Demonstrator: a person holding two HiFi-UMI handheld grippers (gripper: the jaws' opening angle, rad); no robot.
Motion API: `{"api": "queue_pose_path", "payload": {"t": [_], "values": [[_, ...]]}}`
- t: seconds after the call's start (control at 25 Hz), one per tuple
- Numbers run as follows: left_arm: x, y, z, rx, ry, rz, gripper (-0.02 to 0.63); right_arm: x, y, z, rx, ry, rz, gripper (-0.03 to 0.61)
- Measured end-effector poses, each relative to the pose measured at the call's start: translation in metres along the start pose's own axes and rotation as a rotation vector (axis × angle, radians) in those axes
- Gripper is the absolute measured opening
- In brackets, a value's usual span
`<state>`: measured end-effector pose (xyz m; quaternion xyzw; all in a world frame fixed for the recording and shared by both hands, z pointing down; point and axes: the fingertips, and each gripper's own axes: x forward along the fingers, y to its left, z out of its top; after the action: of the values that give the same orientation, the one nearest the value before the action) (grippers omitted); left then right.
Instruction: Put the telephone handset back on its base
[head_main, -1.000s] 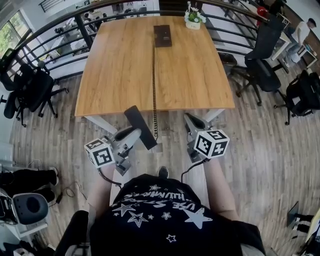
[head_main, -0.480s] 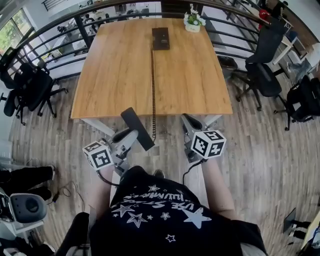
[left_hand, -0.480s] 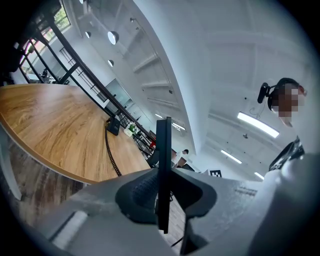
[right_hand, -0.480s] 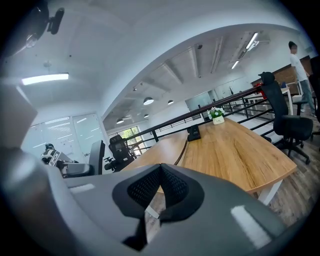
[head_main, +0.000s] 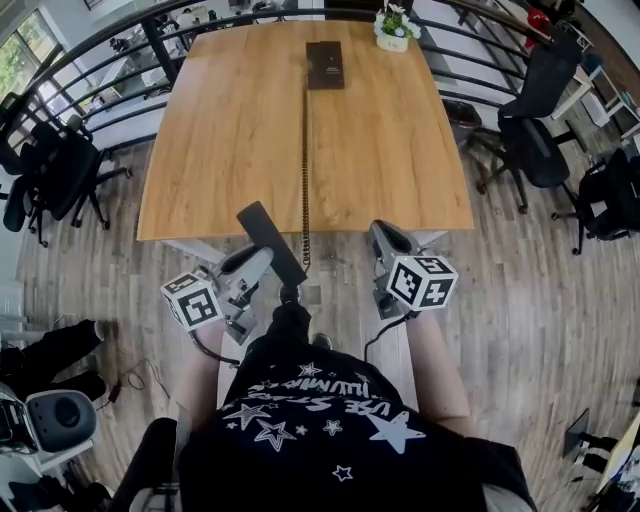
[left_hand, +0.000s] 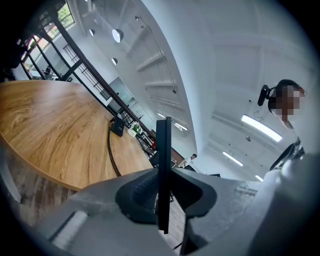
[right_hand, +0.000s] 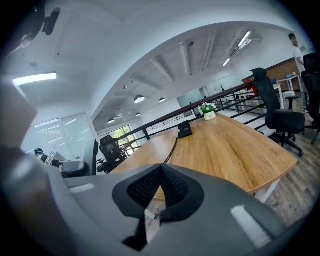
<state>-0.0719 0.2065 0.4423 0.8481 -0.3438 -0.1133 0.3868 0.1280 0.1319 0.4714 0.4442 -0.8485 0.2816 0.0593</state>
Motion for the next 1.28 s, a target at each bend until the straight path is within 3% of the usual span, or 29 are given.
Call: {"api": "queue_pose_path", "payload": {"t": [1.0,1.28], "values": [[0.101,0.12,0.167,0.002,0.051,-0.179,0.075,0.157,-0.042,0.131,-0.059,-0.039,-0.152,0.002],[0.126,0.139,0.188,0.011,0.093,-0.223,0.077,0.164,-0.058,0.145,-0.066,-0.026,-0.202,0.002]]}}
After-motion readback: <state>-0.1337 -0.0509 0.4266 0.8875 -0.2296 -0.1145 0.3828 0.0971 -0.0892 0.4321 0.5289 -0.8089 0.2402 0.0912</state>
